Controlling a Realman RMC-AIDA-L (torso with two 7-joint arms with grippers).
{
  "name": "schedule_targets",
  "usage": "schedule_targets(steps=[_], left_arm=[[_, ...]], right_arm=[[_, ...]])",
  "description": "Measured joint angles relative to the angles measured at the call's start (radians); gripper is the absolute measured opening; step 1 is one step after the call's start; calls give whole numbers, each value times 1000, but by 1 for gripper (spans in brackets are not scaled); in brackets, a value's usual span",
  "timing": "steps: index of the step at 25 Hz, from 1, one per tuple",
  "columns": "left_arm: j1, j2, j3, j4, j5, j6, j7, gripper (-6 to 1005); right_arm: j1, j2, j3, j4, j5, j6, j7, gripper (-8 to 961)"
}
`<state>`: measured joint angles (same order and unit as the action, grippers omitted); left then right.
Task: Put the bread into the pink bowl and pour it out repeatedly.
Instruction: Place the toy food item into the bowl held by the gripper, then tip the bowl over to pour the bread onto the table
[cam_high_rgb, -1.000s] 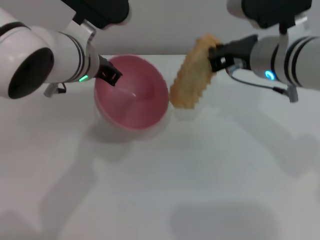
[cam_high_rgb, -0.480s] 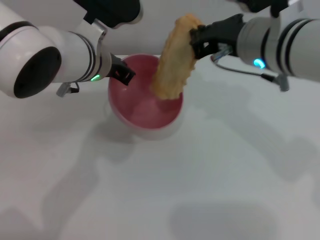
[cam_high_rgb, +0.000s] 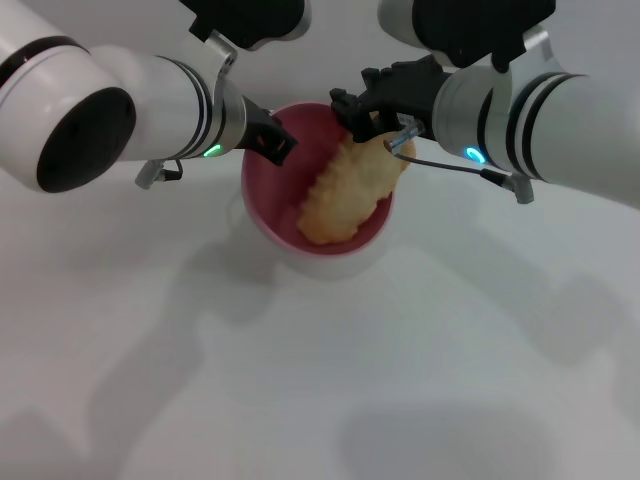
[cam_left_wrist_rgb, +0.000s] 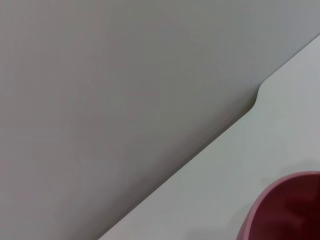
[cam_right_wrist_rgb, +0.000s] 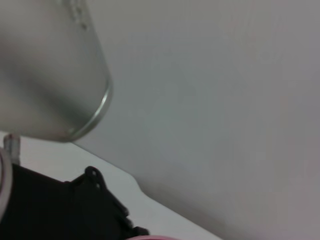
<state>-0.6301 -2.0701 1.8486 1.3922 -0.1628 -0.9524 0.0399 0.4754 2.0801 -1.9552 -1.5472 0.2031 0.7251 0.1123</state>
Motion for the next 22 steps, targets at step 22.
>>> schedule_targets(steps=[22], left_arm=[[10,-2,165,38,256,-50,66,49]], right_arm=[[-482,6,114,82,-517,-953,209,547]])
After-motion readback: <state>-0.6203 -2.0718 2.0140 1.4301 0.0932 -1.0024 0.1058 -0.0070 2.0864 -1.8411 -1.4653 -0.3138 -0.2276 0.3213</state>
